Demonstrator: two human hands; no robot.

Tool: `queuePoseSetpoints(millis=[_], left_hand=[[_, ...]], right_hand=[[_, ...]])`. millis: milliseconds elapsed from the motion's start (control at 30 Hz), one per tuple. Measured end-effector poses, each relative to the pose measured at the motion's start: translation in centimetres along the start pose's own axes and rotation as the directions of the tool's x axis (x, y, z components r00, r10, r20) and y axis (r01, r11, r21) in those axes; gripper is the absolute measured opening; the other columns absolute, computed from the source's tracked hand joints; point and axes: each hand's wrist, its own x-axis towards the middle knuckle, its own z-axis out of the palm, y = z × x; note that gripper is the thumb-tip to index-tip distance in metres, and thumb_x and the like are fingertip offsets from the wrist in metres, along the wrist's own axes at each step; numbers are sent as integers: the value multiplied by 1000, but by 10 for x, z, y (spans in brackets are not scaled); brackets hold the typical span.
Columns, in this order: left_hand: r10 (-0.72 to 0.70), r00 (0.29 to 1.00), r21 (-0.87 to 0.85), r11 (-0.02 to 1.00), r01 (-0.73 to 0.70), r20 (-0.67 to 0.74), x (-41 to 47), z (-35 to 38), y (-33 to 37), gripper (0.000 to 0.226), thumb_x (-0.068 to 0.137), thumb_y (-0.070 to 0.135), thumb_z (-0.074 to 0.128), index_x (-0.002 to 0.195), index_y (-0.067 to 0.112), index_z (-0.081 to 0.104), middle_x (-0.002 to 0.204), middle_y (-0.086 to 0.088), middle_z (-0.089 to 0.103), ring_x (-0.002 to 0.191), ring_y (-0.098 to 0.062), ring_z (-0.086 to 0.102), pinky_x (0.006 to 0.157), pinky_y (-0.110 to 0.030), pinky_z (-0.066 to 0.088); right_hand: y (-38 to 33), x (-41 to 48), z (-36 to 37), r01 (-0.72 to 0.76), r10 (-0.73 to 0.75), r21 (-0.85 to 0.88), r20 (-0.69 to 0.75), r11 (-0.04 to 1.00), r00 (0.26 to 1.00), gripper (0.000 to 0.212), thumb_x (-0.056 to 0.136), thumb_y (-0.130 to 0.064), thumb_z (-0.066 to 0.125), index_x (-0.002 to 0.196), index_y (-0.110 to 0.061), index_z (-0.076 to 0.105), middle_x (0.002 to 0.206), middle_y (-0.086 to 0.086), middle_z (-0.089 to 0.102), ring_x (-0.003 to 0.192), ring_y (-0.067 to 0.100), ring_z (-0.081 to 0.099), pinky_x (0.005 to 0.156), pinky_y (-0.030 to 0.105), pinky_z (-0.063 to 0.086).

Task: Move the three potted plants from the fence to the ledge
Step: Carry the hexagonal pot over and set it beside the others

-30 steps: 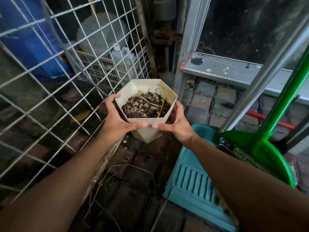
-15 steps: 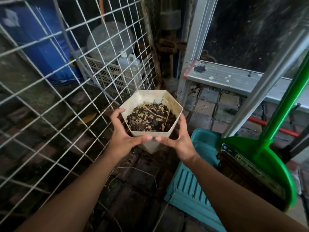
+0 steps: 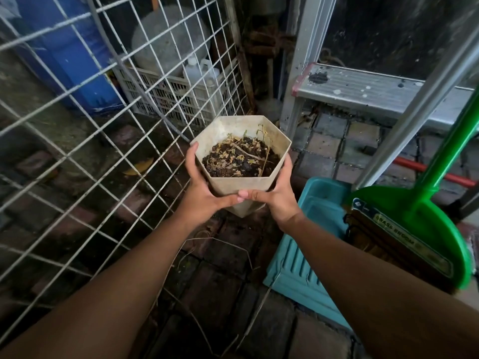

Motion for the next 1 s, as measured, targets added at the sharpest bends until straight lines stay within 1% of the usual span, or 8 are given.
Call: queuePoseSetpoints(millis=[133, 267, 367, 567, 700, 800, 933, 1000], left_hand=[[12, 998, -52, 999, -15, -56, 2, 5, 2, 138, 60, 29, 97, 156, 40, -2, 157, 10, 40, 147, -8, 47, 116, -28, 45], [63, 994, -44, 997, -67, -94, 7, 2, 4, 125, 59, 31, 98, 150, 36, 13, 148, 13, 46, 135, 5, 53, 107, -16, 48], [75, 989, -55, 995, -83, -130, 3, 5, 6, 125, 60, 40, 100, 151, 34, 15, 148, 12, 46, 140, -3, 52, 109, -20, 48], [30, 969, -72, 996, -49, -246, -11, -1, 45, 127, 57, 32, 100, 153, 23, 19, 156, -7, 40, 144, -16, 50, 110, -29, 49], [67, 957, -50, 995, -84, -282, -12, -30, 136, 122, 57, 17, 95, 150, 15, 16, 156, -2, 39, 143, -11, 49, 108, -28, 51], [92, 942, -34, 993, -109, -322, -15, -42, 235, 126, 58, 32, 99, 147, 5, 14, 153, 12, 40, 142, -8, 49, 107, -26, 51], [109, 937, -86, 986, -145, -331, -10, -60, 383, 116, 60, 35, 98, 145, 21, 21, 155, 13, 42, 142, -11, 50, 108, -28, 52], [128, 940, -101, 981, -167, -315, -2, -77, 456, 116, 55, 28, 98, 144, 23, 23, 153, 15, 44, 142, -12, 50, 108, -32, 53]], right_hand=[[1, -2, 1, 29, -30, -16, -33, 999, 999, 120, 55, 16, 92, 151, -26, 33, 144, 2, 58, 131, 9, 61, 103, 26, 54], [-6, -2, 3, 57, -57, 2, -30, 998, 998, 119, 56, 18, 92, 153, -20, 35, 148, 12, 57, 138, 25, 57, 108, 34, 54], [-7, -3, 3, 62, -62, 3, -21, 998, 998, 115, 59, 21, 90, 153, -14, 36, 147, 16, 59, 137, 28, 59, 107, 32, 54], [-42, -4, 14, 26, -26, 3, 39, 1000, 999, 104, 57, 10, 93, 144, -22, 47, 132, 0, 69, 127, 17, 66, 101, 30, 56], [-129, -12, 39, -19, 20, -13, 57, 1000, 998, 111, 54, -18, 98, 149, -30, 42, 145, 11, 58, 141, 32, 53, 116, 52, 47], [-216, -23, 47, -22, 24, -20, 101, 1000, 995, 120, 54, -31, 98, 156, -37, 35, 152, 17, 49, 147, 41, 41, 121, 60, 37], [-350, -41, 44, -13, 12, 8, 152, 1000, 988, 121, 62, -18, 89, 164, -14, 24, 160, 22, 42, 149, 42, 41, 121, 65, 35], [-426, -46, 52, 23, -26, 22, 154, 1000, 988, 117, 65, -13, 84, 164, -8, 23, 161, 22, 42, 149, 37, 44, 121, 56, 40]])
